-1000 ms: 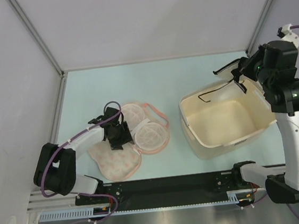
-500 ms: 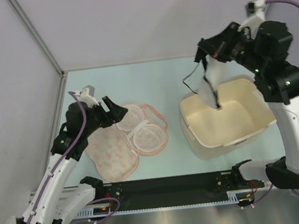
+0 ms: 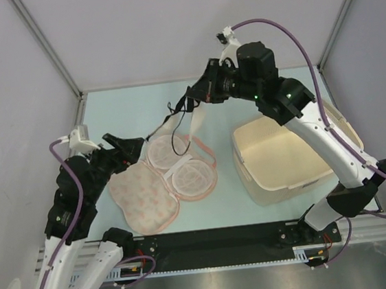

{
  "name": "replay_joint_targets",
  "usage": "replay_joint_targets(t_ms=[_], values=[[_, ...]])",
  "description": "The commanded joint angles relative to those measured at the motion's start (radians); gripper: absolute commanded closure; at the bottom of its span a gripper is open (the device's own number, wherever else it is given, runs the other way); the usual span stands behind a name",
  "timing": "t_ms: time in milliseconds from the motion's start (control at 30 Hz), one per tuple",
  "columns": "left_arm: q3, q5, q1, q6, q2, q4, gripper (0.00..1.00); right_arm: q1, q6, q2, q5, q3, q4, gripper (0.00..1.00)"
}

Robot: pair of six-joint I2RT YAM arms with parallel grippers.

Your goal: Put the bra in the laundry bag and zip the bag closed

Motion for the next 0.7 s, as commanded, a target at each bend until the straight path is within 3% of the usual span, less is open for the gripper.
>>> replay_joint_targets(t_ms=[0,100,200,233,300,333,500,667], values=[[0.016,-0.142,0.004,-0.005,-0.068,-0.098,0.13,0.072,-0.062,0.020,0.044,0.004,-0.018,0.95],[0.006,-0.156,0.004,-0.006,-0.084,-0.146,0.12,0.119,-0.087,0.081,0.041,-0.047,-0.023,0.91],[0.006,-0.179,0.004,-0.028,-0.058,-0.203,0.10,0.159,-0.084,0.170,-0.014,-0.110,0.029,0.74],[0.006,-0.187,0.004,-0.034,-0.044,-0.238,0.10,0.162,-0.078,0.206,-0.054,-0.113,0.030,0.61],[0.009,-0.189,0.007,-0.046,0.005,-0.270,0.09,0.164,-0.070,0.298,-0.139,-0.112,0.005,0.53],[0.011,-0.173,0.010,-0.040,0.020,-0.275,0.09,0.165,-0.082,0.320,-0.149,-0.106,-0.054,0.44],[0.000,-0.017,0.045,0.046,0.129,-0.208,0.08,0.150,-0.197,0.325,-0.057,-0.093,-0.229,0.32],[-0.037,0.211,0.067,0.055,0.280,-0.080,0.11,0.080,-0.231,0.209,-0.052,-0.240,-0.237,0.22]])
